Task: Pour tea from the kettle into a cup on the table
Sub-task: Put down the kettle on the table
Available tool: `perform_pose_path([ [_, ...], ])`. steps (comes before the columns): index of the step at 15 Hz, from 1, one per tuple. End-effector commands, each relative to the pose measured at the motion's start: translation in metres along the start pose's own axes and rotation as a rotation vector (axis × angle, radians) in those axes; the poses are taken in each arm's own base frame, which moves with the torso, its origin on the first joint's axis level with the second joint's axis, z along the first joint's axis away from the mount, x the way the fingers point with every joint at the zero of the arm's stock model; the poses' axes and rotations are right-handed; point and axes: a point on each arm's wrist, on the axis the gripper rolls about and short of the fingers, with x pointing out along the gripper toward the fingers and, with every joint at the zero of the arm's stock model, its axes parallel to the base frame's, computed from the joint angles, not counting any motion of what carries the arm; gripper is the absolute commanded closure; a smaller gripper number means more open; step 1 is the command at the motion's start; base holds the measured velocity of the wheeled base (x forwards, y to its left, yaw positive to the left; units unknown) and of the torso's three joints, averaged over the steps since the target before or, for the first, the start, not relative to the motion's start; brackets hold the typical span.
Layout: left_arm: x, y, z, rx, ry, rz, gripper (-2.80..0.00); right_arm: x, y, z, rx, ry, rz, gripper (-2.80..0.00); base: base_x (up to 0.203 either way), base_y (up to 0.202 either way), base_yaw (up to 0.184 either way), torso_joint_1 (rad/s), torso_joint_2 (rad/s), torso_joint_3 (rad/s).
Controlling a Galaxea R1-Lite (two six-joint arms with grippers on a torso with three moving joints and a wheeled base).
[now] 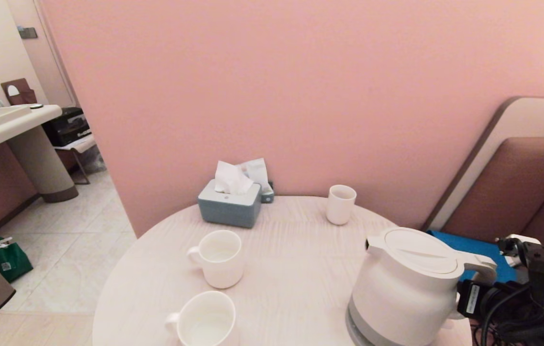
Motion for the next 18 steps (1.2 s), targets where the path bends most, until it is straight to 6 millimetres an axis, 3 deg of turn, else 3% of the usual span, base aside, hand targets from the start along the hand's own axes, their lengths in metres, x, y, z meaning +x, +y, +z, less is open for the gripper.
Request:
perform_pose_path([
  [1, 0.000, 0.000, 0.000, 0.000, 0.000, 0.001, 0.00, -0.002, -0.001, -0.003, -0.004, 0.006, -0.001, 0.00, 0.000, 0.000, 0.000, -0.002, 0.00, 0.031],
  [9, 0.000, 0.000, 0.000, 0.000, 0.000, 0.001, 0.00, -0.013, 0.000, 0.004, -0.063, -0.050, 0.036, 0.00, 0.000, 0.000, 0.000, 0.000, 0.00, 0.000],
  [18, 0.000, 0.000, 0.000, 0.000, -0.001, 0.001, 0.00, -0.007, 0.005, -0.010, -0.099, 0.038, 0.085, 0.00, 0.000, 0.000, 0.000, 0.000, 0.00, 0.000],
])
